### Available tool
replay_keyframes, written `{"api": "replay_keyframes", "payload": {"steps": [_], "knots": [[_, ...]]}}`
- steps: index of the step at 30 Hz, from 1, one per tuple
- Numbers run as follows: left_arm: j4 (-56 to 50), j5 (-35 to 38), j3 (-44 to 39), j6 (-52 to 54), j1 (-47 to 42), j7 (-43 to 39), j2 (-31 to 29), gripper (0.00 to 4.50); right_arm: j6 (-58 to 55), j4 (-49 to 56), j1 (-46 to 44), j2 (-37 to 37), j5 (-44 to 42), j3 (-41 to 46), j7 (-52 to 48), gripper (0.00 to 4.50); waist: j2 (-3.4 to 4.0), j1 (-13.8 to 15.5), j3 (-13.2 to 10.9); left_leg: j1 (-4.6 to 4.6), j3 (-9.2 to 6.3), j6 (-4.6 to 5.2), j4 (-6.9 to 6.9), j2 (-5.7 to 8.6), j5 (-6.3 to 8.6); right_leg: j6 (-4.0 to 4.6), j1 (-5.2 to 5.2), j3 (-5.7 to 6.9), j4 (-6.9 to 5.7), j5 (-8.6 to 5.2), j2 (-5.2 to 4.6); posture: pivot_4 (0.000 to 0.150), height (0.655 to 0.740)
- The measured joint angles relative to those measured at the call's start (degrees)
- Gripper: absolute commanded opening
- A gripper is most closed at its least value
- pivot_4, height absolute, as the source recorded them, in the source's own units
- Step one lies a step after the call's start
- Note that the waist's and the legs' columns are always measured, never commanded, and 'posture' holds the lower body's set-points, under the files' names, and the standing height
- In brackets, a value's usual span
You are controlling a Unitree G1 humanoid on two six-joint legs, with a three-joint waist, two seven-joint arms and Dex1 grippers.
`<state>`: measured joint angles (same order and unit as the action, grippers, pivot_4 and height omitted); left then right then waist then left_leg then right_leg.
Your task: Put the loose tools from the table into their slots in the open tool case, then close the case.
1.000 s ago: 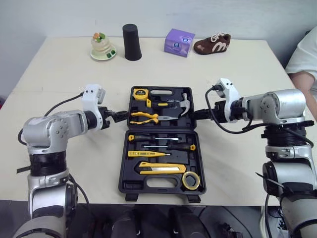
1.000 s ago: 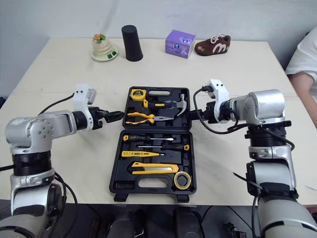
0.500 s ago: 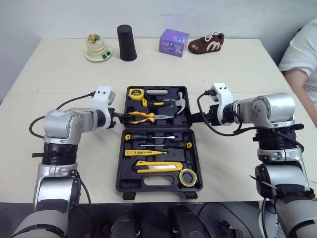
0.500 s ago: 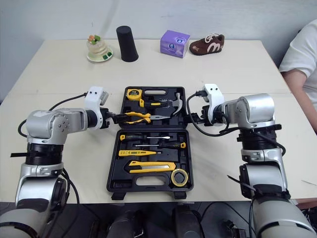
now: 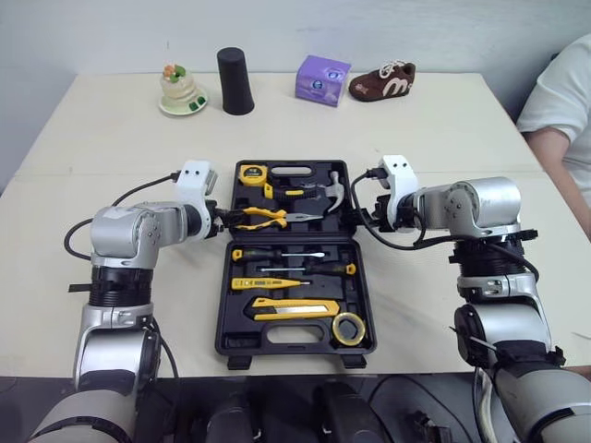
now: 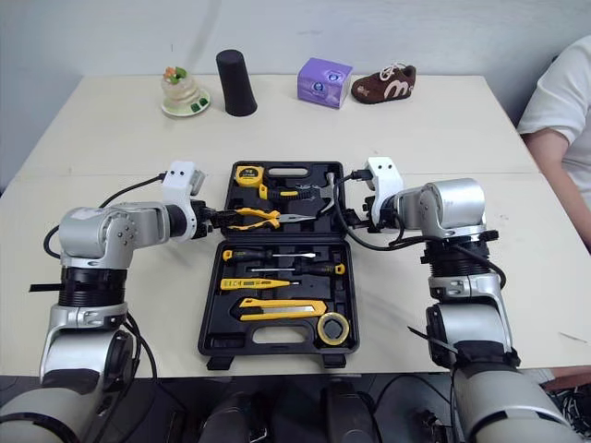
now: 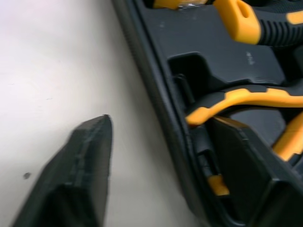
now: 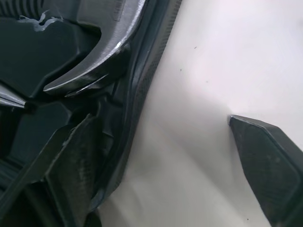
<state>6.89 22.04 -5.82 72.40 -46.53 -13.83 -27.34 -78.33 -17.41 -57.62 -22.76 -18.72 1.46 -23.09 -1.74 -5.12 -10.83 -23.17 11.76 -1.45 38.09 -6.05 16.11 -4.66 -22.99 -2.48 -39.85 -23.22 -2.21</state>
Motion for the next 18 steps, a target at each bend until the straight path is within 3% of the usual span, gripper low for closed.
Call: {"api": "replay_keyframes", "payload": {"steps": [1,2,5,8,13,18], "knots": [[-0.07,0.10,0.00,0.03,0.00,-0.05,0.03,2.21,0.43,-0.43,-0.10,0.20,0.08,0.03,0.12,3.17,-0.01,-0.06,0.00,0.01,0.00,0.00,0.00,0.01,-0.01,0.00,0.00,0.00,-0.02,0.00,0.00,0.150,0.7400],[-0.14,0.16,0.00,0.06,0.01,-0.07,0.15,1.63,0.89,-0.84,-0.19,0.46,0.00,0.12,0.07,2.56,-0.01,-0.13,0.00,0.02,0.00,-0.01,0.01,0.02,-0.02,0.00,0.00,0.00,-0.03,0.00,0.01,0.150,0.7400],[-1.55,0.24,0.10,0.07,0.63,-0.11,0.67,0.71,1.81,-1.83,-0.66,1.63,-0.20,0.28,0.30,1.47,-0.01,-0.25,0.01,0.04,-0.01,-0.04,0.00,0.01,-0.07,0.00,0.00,-0.02,-0.10,0.00,0.01,0.150,0.7400],[-2.65,0.52,-1.25,-0.08,1.50,-0.04,2.55,0.35,2.00,-3.26,-1.26,3.56,-0.62,3.07,1.29,0.11,-0.02,-0.03,0.03,0.07,-0.05,0.01,0.00,0.02,-0.11,0.00,0.07,-0.06,-0.10,0.00,-0.06,0.150,0.7400],[-2.64,0.11,-4.40,-7.39,3.14,2.01,6.30,0.23,7.76,-4.35,-1.36,7.04,-0.66,9.52,6.56,0.00,-0.05,0.19,0.04,-0.02,-0.10,0.11,-0.03,0.12,-0.17,-0.03,0.05,-0.06,-0.06,0.02,-0.14,0.150,0.7400],[-2.68,-0.29,-5.62,-17.46,3.75,2.59,7.52,0.15,22.09,0.06,3.58,7.82,-0.16,8.06,4.27,0.00,-0.05,0.06,0.03,-0.31,0.05,0.07,-0.15,0.19,-0.19,-0.03,-0.48,0.01,-0.04,0.02,-0.14,0.150,0.7400]]}}
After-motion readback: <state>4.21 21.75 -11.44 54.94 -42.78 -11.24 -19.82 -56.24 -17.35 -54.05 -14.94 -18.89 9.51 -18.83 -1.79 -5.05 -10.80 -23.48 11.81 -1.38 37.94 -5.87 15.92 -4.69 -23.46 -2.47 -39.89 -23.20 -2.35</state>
